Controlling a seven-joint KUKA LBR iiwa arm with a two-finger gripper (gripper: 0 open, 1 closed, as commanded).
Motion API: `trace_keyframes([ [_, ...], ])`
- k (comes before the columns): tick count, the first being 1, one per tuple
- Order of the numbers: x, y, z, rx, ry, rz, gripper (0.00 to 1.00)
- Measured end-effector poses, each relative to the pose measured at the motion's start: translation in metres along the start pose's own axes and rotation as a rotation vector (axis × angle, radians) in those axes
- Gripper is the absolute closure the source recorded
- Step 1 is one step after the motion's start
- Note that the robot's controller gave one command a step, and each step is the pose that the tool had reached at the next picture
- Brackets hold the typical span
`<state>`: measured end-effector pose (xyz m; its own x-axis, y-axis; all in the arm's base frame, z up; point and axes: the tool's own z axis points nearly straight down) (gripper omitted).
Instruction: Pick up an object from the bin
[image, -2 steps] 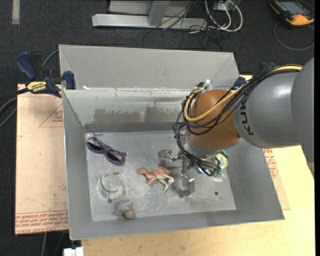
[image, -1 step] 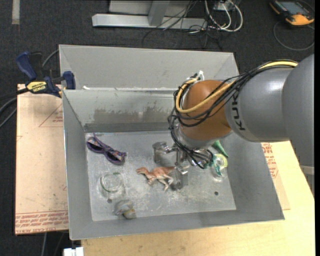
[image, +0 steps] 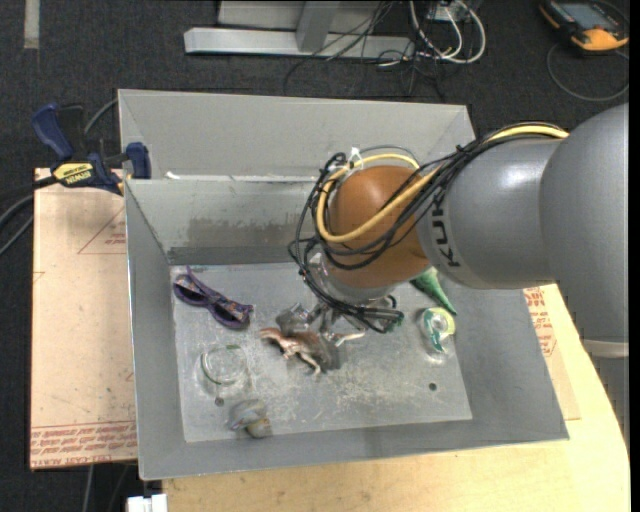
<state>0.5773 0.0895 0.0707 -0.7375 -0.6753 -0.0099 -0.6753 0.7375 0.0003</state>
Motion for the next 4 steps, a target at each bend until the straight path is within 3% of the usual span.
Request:
trace_keyframes([
  [1, 0.0, 0.0, 0.0, 0.0, 0.0, 0.0, 1.0],
  [2, -0.002, -0.009, -0.048, 0.003, -0.007, -0.006, 1.0],
  [3, -0.005, -0.003, -0.114, 0.0, -0.003, -0.001, 1.0],
  [4, -0.045, 0.0, 0.001, 0.002, -0.011, -0.032, 1.0],
])
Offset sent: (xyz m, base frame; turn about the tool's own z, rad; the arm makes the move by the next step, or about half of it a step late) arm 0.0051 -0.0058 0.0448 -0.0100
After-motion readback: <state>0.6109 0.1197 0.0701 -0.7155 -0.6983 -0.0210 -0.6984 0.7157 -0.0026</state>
